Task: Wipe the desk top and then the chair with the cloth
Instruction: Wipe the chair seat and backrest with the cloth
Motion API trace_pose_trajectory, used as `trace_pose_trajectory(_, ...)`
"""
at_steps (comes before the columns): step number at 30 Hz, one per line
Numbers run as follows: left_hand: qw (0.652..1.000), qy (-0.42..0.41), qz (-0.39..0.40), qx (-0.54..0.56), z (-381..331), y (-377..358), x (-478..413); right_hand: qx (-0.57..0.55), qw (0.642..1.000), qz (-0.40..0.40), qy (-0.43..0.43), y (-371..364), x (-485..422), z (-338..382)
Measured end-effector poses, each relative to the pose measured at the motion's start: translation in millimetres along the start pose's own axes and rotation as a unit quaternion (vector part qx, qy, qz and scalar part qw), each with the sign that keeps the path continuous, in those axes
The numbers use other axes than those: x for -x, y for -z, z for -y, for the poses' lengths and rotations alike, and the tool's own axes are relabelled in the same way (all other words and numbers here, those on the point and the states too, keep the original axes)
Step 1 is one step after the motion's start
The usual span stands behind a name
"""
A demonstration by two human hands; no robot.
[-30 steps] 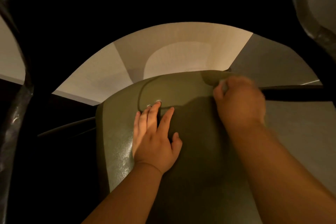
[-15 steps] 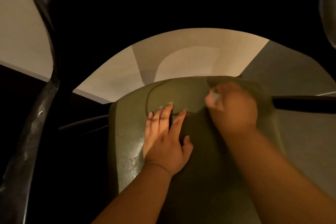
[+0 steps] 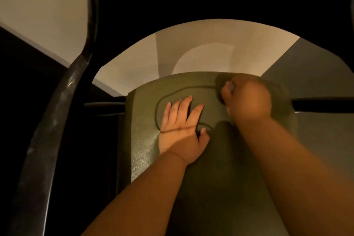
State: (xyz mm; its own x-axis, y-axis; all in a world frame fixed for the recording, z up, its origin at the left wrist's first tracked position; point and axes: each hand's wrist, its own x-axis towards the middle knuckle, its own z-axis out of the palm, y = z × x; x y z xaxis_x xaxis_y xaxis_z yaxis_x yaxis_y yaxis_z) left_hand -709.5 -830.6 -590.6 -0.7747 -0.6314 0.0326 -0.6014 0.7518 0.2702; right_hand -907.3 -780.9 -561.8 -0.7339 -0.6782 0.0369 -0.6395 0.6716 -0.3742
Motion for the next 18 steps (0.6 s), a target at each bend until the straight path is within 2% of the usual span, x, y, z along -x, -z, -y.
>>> trace_pose_trajectory(3, 1.0, 0.006, -0.005, 0.021, -2.1, 0.4, -1.5, 0.008, 0.996, 0.05, 0.077, -1.0, 62.0, 3.9)
trace_pose_trajectory(5, 0.999, 0.018, 0.006, 0.03, -1.5, 3.6, -0.8, 0.004, 0.993, 0.081, 0.09, 4.3, 95.6, 6.0)
trace_pose_trajectory(9, 0.987, 0.141, 0.06, 0.056, 0.1, 24.1, 32.2, -0.033, 0.991, 0.115, 0.063, 13.2, 142.2, 10.3)
trace_pose_trajectory(10, 0.982, 0.157, 0.08, 0.061, 1.2, 31.3, 50.1, -0.047, 0.987, 0.141, 0.055, 19.4, 146.4, 11.4)
trace_pose_trajectory(12, 0.976, 0.159, 0.141, 0.057, 6.6, 49.0, 87.2, -0.068, 0.967, 0.244, 0.015, 33.3, 153.3, 14.8)
trace_pose_trajectory(14, 0.969, 0.146, 0.193, 0.045, 16.3, 62.9, 118.9, -0.112, 0.938, 0.322, -0.062, 49.0, 153.5, 30.3)
trace_pose_trajectory(16, 0.961, 0.163, 0.216, 0.051, 17.0, 80.9, 148.5, -0.211, 0.91, 0.326, -0.148, 56.8, 157.9, 43.6)
trace_pose_trajectory(18, 0.955, 0.198, 0.209, 0.073, 16.0, 99.7, 172.9, -0.23, 0.897, 0.344, -0.156, 72.4, 161.7, 64.6)
